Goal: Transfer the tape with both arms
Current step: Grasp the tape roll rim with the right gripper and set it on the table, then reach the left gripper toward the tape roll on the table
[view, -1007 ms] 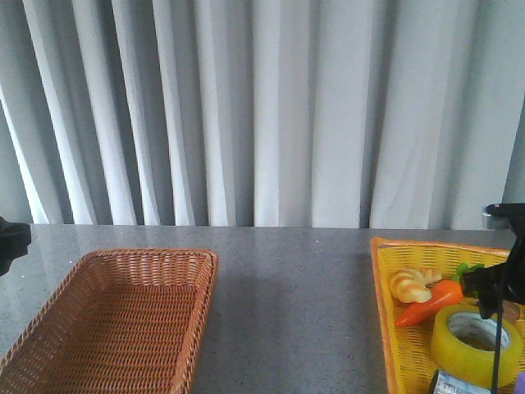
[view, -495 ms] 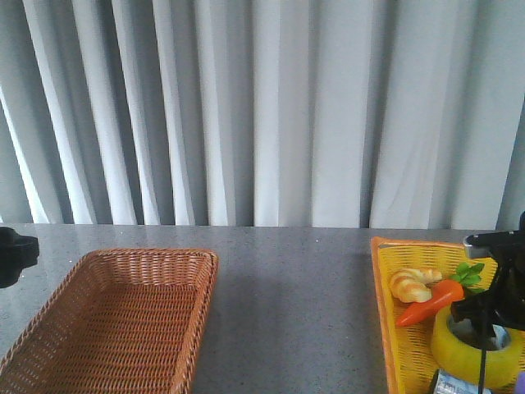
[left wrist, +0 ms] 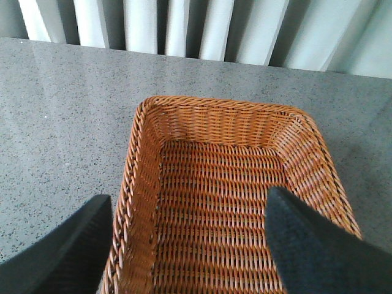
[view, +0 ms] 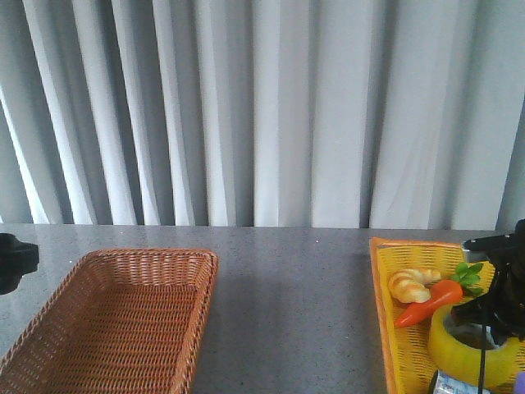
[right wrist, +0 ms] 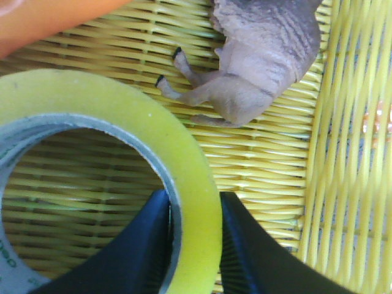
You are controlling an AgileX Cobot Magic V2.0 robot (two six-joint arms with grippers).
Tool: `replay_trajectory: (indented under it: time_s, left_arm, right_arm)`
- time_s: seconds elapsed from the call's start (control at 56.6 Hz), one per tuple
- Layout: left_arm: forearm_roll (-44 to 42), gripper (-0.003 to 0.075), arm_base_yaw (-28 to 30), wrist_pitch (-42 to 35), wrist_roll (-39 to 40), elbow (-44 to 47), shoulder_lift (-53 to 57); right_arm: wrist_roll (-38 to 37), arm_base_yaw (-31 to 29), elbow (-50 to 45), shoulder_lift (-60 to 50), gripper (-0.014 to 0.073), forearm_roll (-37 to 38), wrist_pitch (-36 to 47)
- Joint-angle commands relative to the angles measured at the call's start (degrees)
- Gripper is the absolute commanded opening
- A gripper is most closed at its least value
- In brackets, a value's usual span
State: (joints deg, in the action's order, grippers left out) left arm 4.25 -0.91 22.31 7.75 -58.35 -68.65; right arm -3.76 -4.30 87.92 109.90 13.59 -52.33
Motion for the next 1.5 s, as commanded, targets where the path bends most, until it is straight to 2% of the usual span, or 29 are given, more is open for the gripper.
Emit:
replay_trajectory:
  time_s: [0.0,0.159,0.353,0.442,0.53,0.742,1.043,1.361,1.485]
  left_arm:
    - [0.5,0.0496,-0.4,-3.6,0.0,-1.9,1.0]
    - [0.5,0.0496,-0.4,-3.6,0.0,-1.9,1.0]
    - [0.5,0.0496,-0.4,-3.6,0.0,-1.9,1.0]
    - [0.5,0.0496,-0.4,-3.6,0.0,-1.9,1.0]
    - [0.5,0.0496,-0.4,-3.7,0.0,-1.9,1.0]
    - [0.4,0.0496,-0.4,-3.7,-0.1,-1.9,1.0]
    - [0.4,0.0496,-0.4,-3.4,-1.1,-1.9,1.0]
    - [0.4,0.0496,-0.4,-3.3,-1.1,-1.9,1.0]
    - [0.4,0.0496,-0.4,-3.2,-1.1,-1.9,1.0]
  right_arm:
    - [0.3,-0.1,1.8,-2.8,-0.0008,3.4,2.0]
    - [-0.1,-0.1,4.0,-2.9,-0.0005,4.8,-0.3]
    - [0.5,0.1,13.7,-4.4,-0.0001,1.4,-4.0]
    - [2.0,0.2,19.1,-5.4,0.0003,-3.2,-5.4]
    - [8.2,1.5,23.7,-6.0,0.0011,-9.1,-7.9]
    - [14.7,10.1,27.8,-5.7,0.0026,-17.5,-8.6]
    - [14.9,20.2,27.8,1.0,0.0031,-17.0,-8.5]
    - [14.9,23.5,27.8,10.5,0.0062,-15.3,-9.6]
    - [15.2,24.1,27.8,12.7,0.0132,-13.2,-9.3]
